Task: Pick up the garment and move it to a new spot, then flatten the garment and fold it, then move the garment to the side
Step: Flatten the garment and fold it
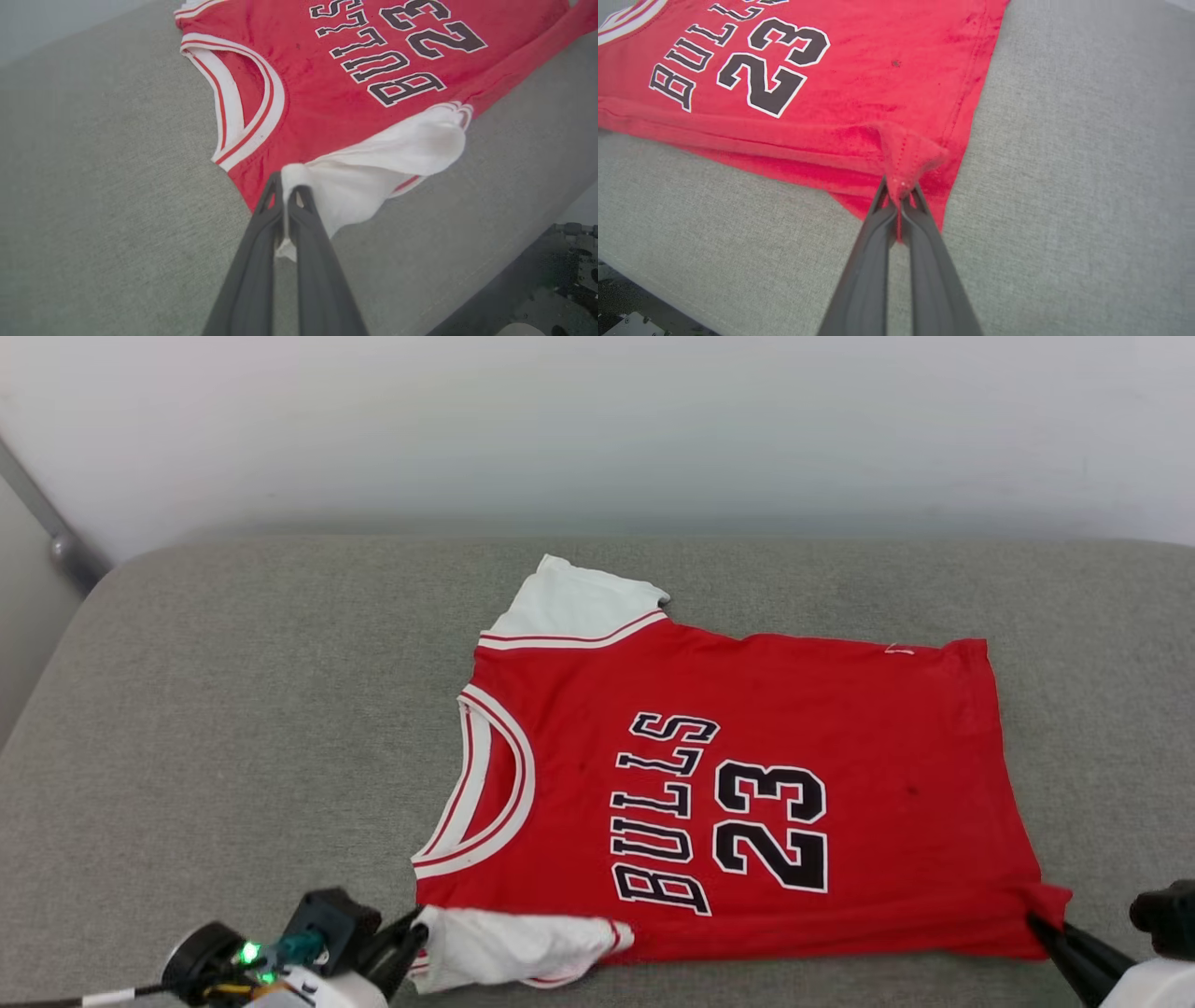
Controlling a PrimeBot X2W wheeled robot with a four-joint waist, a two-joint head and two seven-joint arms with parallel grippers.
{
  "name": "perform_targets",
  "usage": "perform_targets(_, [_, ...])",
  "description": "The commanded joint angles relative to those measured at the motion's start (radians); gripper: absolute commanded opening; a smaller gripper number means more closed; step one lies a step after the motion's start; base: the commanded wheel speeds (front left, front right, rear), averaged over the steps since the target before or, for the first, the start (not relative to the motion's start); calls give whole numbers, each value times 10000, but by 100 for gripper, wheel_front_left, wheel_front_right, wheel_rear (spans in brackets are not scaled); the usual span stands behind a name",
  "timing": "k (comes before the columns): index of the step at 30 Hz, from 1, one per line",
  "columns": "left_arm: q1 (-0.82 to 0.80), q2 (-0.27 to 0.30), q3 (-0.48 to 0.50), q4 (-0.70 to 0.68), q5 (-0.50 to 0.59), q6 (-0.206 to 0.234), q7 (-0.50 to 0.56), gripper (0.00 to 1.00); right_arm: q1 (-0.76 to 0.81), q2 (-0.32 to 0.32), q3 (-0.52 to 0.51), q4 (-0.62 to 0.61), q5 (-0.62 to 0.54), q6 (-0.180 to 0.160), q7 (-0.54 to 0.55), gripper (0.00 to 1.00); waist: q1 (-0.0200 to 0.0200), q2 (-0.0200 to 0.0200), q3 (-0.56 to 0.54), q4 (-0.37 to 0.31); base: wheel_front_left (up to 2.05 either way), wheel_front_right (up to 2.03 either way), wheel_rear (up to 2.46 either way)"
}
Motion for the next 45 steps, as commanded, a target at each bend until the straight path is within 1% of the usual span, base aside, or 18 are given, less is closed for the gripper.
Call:
perform_targets(1, [-289, -83, 57, 40, 150, -56, 56, 0, -205, 73, -63, -27, -13, -11, -62, 0, 1, -1, 82, -67, 0, 0, 0])
perform_targets(9, [-2198, -357, 331, 640, 707, -747, 509, 0, -1120, 134, 30, 31, 14, -11, -132, 0, 1, -1, 761, -409, 0, 0, 0])
perform_targets(16, [-3439, -773, 491, 1668, 921, -1342, 571, 0, -2134, 237, 531, 429, -1, -10, -168, 0, 1, -1, 1580, -732, 0, 0, 0])
perform_targets(19, [-3850, -908, 499, 2082, 1023, -1529, 571, 0, -2574, 156, 728, 743, -60, -11, -215, 0, 1, -1, 1948, -799, 0, 0, 0])
perform_targets(24, [-4301, -1147, 410, 2923, 1117, -1940, 606, 0, -3234, -2, 1071, 1364, 15, -11, -313, 0, 1, -1, 2501, -828, 0, 0, 0])
perform_targets(28, [-4447, -1379, 227, 3621, 1151, -2200, 659, 0, -3603, -110, 1549, 1844, 150, -11, -232, 0, 1, -1, 2725, -826, 0, 0, 0])
perform_targets(31, [-4487, -1558, 104, 4117, 1164, -2413, 596, 0, -3746, -144, 1900, 2211, 245, -11, -269, 0, 1, -1, 2768, -802, 0, 0, 0])
perform_targets(35, [-4479, -1792, 57, 4733, 1036, -2660, 399, 0, -3872, -168, 2079, 2385, 453, -13, -420, 0, 1, -1, 2593, -733, 0, 0, 0])
perform_targets(36, [-4488, -1822, 45, 4890, 1056, -2665, 343, 0, -3886, -164, 2094, 2388, 508, -11, -471, 29, 1, -1, 2500, -714, 0, 0, 0])
perform_targets(37, [-4484, -1850, 29, 5026, 1045, -2727, 311, 29, -3898, -177, 2113, 2357, 530, -11, -528, 58, 1, -1, 2388, -702, 0, 0, 0])
perform_targets(38, [-4522, -1872, 32, 5102, 1082, -2736, 224, 88, -3899, -222, 2106, 2298, 556, -11, -604, 100, 1, -1, 2268, -682, 0, 0, 0])
perform_targets(39, [-4568, -1897, 62, 5180, 1079, -2750, 137, 100, -3881, -261, 2076, 2226, 569, -11, -664, 100, 1, -1, 2143, -658, 0, 0, 0])
perform_targets(42, [-4652, -1881, 136, 5166, 998, -2729, 132, 100, -3715, -313, 1933, 2041, 583, -11, -824, 100, 1, -1, 1735, -570, 0, 0, 0])
perform_targets(45, [-4768, -1643, 156, 4920, 910, -2721, 490, 100, -3488, -328, 1753, 1859, 523, -11, -901, 100, 1, -1, 1390, -470, 0, 0, 0])
